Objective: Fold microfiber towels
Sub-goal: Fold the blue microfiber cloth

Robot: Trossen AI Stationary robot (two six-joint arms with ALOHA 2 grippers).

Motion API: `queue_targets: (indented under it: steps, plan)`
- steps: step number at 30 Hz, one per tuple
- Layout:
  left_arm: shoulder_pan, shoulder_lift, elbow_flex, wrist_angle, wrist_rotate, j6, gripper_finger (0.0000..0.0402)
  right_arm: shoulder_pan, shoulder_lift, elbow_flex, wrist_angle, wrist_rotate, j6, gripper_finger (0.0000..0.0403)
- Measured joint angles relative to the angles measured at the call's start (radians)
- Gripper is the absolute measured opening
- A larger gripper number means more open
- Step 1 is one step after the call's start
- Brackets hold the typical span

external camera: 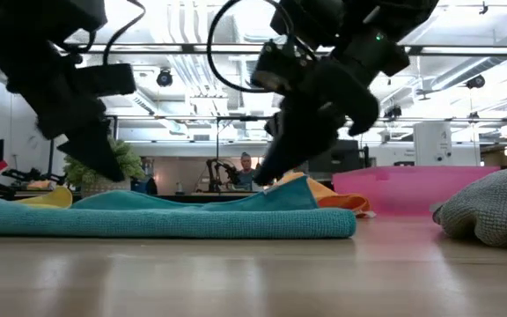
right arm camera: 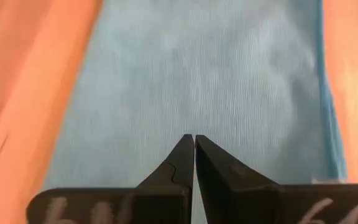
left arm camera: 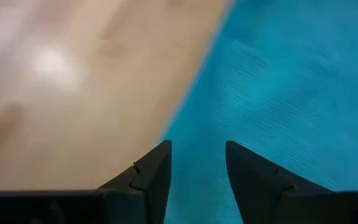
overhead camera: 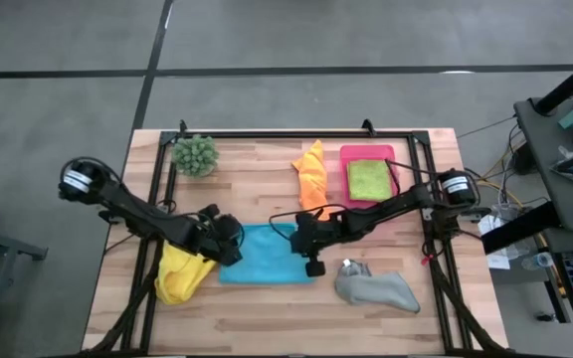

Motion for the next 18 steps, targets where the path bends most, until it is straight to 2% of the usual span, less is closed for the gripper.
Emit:
queue_targets:
  steps: [6,12,18]
  plan:
    - [0.012,0.06,-0.011,-0.004,0.026,0.009,0.0075,-0.003,0.072,0.0,0.138,0.0,-0.007,0.0009]
    - [0.038,0.093,-0.032,0.0,0.028,-0.015,0.0008,-0.007,0.083,0.0,0.062,0.0,-0.012,0.0009]
    - [0.069,0.091,-0.052,-0.012,0.027,-0.016,0.0006,-0.009,0.088,-0.003,-0.031,0.0,-0.012,0.0009]
